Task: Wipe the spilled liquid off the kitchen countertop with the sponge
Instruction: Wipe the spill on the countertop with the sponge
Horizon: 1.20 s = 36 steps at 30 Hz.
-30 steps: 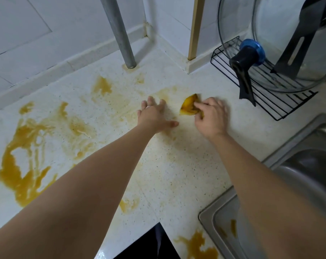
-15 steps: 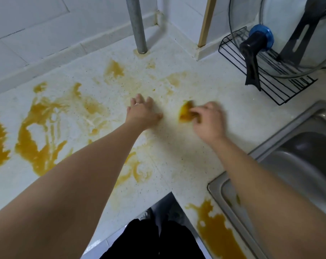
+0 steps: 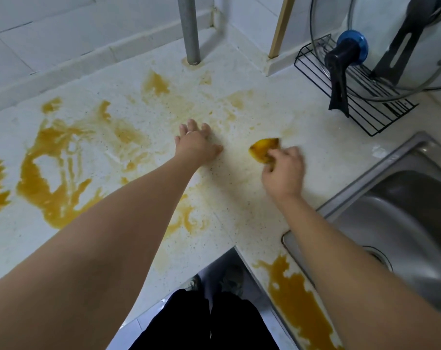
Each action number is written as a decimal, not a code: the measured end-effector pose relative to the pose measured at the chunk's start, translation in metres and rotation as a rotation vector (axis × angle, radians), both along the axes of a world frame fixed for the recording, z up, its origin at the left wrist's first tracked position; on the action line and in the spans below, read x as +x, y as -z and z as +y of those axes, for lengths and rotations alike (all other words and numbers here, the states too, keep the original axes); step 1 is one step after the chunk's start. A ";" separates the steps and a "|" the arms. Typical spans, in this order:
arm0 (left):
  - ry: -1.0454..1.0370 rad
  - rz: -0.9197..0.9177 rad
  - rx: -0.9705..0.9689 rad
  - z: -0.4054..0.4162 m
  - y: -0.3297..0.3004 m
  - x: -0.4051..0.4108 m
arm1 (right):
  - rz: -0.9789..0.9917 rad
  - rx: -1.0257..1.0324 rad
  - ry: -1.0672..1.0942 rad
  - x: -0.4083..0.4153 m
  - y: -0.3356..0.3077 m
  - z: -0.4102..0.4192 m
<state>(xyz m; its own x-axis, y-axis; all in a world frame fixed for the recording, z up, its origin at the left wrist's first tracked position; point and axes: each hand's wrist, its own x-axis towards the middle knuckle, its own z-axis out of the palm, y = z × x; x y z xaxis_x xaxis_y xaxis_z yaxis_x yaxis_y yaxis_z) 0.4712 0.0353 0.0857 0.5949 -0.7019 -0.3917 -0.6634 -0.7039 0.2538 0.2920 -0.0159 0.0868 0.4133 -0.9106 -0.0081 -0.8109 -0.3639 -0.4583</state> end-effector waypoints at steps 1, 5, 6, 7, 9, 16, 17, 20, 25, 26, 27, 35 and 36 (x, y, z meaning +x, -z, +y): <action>-0.002 -0.003 0.002 -0.001 0.000 0.000 | -0.034 0.025 -0.135 0.008 0.002 0.012; -0.015 0.006 0.005 -0.004 0.000 0.002 | -0.026 0.000 -0.371 0.013 0.003 0.002; -0.018 0.017 -0.002 -0.004 -0.001 0.003 | -0.008 -0.018 -0.221 0.010 0.003 -0.014; -0.027 0.022 -0.005 -0.004 -0.001 0.004 | 0.007 -0.019 -0.070 0.008 0.001 -0.026; -0.035 0.014 -0.014 -0.007 -0.002 0.005 | 0.002 0.010 -0.038 0.015 0.000 -0.027; -0.060 -0.001 -0.011 -0.030 -0.007 0.014 | 0.039 -0.053 -0.215 0.019 0.008 -0.037; -0.081 0.011 -0.020 -0.031 -0.009 0.017 | 0.081 -0.070 -0.060 0.016 0.006 -0.052; -0.119 0.024 -0.019 -0.038 -0.010 0.023 | 0.099 -0.058 -0.058 0.030 0.000 -0.061; -0.093 -0.005 0.004 -0.041 -0.002 0.024 | 0.101 -0.090 -0.085 0.032 0.004 -0.095; -0.094 -0.009 0.009 -0.040 -0.002 0.025 | 0.091 -0.089 0.018 0.031 0.002 -0.109; -0.097 -0.006 0.012 -0.040 -0.003 0.026 | 0.073 -0.072 0.113 0.032 0.000 -0.119; -0.107 0.030 0.009 -0.042 -0.006 0.027 | -0.003 -0.091 -0.098 0.059 -0.002 -0.109; -0.105 0.027 0.011 -0.042 -0.007 0.027 | 0.004 -0.098 0.035 0.057 -0.004 -0.119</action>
